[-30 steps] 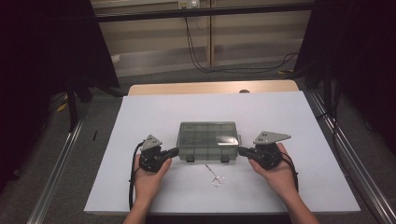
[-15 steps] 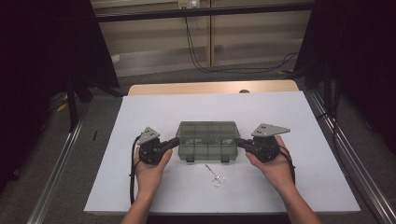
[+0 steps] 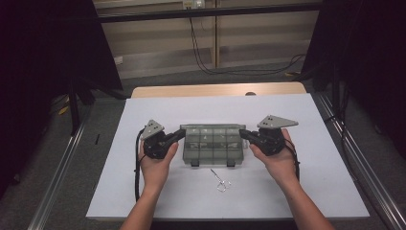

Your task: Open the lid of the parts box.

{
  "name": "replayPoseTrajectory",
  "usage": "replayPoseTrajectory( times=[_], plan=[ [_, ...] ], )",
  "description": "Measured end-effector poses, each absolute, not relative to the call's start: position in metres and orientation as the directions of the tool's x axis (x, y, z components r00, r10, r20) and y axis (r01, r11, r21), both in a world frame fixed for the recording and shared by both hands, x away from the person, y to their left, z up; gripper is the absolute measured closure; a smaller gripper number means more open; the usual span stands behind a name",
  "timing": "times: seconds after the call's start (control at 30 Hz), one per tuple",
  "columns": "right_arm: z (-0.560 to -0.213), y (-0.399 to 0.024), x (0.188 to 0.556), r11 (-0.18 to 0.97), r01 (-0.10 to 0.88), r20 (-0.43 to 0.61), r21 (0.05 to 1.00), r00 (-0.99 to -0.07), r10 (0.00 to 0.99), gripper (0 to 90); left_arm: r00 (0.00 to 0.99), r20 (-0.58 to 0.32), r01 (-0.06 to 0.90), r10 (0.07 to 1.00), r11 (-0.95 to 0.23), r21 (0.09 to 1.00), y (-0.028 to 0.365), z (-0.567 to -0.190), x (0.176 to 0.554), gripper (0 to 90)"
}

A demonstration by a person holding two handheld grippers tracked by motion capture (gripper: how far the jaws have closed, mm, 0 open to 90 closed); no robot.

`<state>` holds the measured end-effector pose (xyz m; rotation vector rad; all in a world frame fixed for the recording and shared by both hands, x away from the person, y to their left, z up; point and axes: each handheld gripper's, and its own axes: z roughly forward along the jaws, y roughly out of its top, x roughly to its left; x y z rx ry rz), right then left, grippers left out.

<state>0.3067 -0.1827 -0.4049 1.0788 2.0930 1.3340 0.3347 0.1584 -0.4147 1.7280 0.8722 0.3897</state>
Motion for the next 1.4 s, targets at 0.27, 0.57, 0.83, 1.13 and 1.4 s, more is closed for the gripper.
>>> replayPoseTrajectory(
  times=[0.27, 0.57, 0.83, 1.13, 1.4],
  plan=[
    [-0.397, -0.181, 0.318, 0.231, 0.375, 0.041, 0.898, -0.593, 0.804, 90.0, 0.686, -0.187, 0.339, 0.703, -0.081, 0.937, 0.165, -0.412, 0.336, 67.7],
    [-0.389, -0.183, 0.332, 0.222, 0.379, 0.047, 0.898, -0.585, 0.81, 90.0, 0.605, -0.263, 0.457, 0.752, -0.057, 0.888, 0.166, -0.425, 0.36, 0.0],
    [-0.388, -0.182, 0.343, 0.216, 0.389, 0.053, 0.896, -0.576, 0.816, 90.0, 0.549, -0.209, 0.457, 0.809, -0.082, 0.886, 0.155, -0.43, 0.38, 17.3],
    [-0.387, -0.183, 0.352, 0.209, 0.39, 0.055, 0.897, -0.567, 0.822, 90.0, 0.538, -0.149, 0.454, 0.829, -0.136, 0.88, 0.142, -0.433, 0.391, 59.1],
    [-0.386, -0.184, 0.355, 0.216, 0.384, 0.05, 0.898, -0.574, 0.817, 90.0, 0.515, -0.126, 0.447, 0.848, -0.141, 0.883, 0.138, -0.432, 0.394, 78.8]
  ],
)
